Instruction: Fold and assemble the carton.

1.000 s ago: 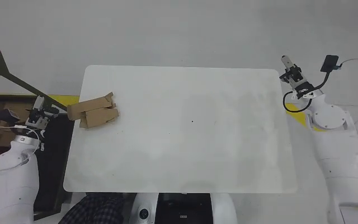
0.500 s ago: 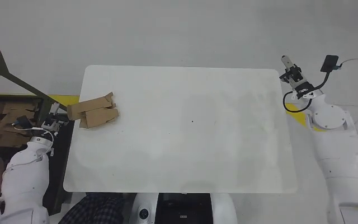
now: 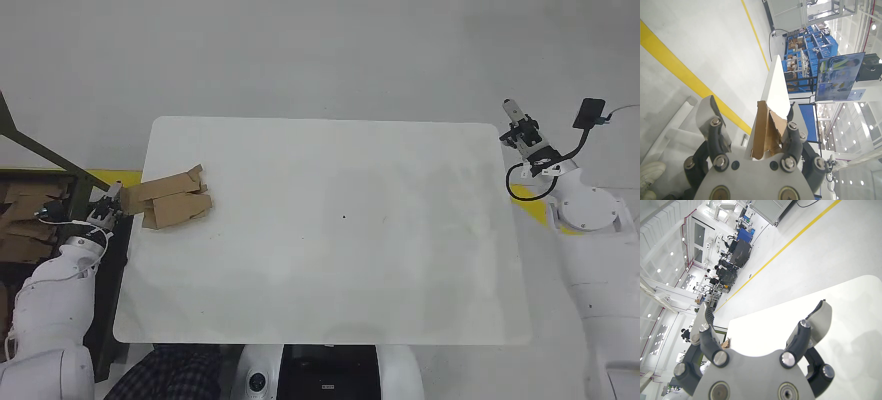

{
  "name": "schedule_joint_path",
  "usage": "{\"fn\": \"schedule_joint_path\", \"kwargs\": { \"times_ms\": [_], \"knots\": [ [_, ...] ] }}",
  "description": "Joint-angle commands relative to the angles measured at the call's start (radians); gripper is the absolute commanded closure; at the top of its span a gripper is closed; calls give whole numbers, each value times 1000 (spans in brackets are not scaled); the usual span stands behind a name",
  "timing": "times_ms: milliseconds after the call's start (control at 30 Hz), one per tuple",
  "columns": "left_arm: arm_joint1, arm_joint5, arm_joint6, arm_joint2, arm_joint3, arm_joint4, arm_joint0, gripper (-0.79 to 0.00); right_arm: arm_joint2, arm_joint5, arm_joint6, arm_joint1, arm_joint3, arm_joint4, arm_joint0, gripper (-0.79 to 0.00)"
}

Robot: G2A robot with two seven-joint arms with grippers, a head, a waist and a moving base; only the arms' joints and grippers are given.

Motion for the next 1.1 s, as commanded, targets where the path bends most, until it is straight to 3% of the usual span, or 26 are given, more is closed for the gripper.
{"fn": "schedule_joint_path", "kwargs": {
  "times_ms": [0, 267, 433, 667, 733, 1067],
  "knots": [
    [2, -5, -16, 0, 11, -5, -5, -520, 0, 0, 0, 0, 0, 0, 0, -785],
    [5, -10, -86, 3, 29, -32, -18, -462, 0, 0, 0, 0, 0, 0, 0, -785],
    [5, -7, -99, 11, 31, -33, -24, -366, 0, 0, 0, 0, 0, 0, 0, -785],
    [5, -2, -121, 15, 35, -57, -28, -43, 0, 0, 0, 0, 0, 0, 0, -785],
    [2, 11, -155, 8, 41, -99, -33, 0, 0, 0, 0, 0, 0, 0, 0, -785],
    [12, 32, -262, -45, 38, -257, -36, 0, 0, 0, 0, 0, 0, 0, 0, -785]
  ]
}}
